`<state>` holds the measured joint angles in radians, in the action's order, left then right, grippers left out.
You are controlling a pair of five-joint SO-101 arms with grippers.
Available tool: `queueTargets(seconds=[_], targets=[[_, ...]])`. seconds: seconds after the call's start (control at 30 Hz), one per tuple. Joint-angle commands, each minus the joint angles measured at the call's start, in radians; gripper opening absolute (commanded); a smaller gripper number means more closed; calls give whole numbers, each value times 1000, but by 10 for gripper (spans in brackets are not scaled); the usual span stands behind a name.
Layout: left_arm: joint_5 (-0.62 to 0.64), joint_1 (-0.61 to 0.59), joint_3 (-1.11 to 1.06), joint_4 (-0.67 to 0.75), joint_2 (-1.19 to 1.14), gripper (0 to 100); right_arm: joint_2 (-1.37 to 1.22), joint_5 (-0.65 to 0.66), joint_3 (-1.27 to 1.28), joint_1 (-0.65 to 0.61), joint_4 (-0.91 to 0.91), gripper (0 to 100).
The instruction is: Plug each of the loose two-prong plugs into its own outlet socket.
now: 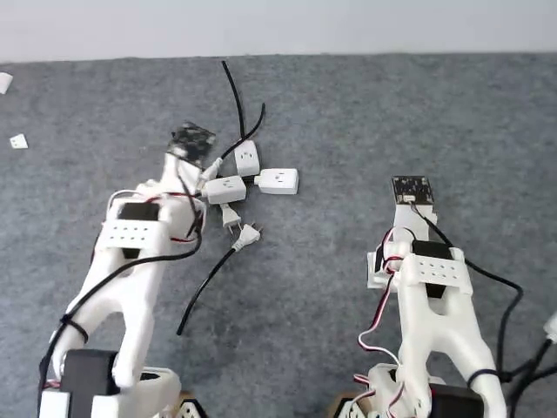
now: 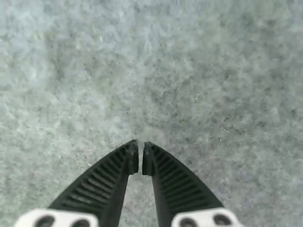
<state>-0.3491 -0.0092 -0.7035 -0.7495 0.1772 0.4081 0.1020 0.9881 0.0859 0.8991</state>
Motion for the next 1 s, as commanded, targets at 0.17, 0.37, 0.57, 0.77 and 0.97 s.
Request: queueTargets(seconds=[0.17,0.37,0.57,0.77,0.97], targets=[[-63,-3,203,49,-184,127,-8,-8,-9,4,-18,22],[-115,-5,332,3,-358,127,-8,-8,-9,4,-21,22],[-114,-37,426,-5,-456,123,-8,-8,-9,4,-30,20],[-112,-23,429,2,-468,8,-8,-8,-9,2,-33,18],[-112,6,380,-3,-476,12,-8,-8,-9,2,-33,18]])
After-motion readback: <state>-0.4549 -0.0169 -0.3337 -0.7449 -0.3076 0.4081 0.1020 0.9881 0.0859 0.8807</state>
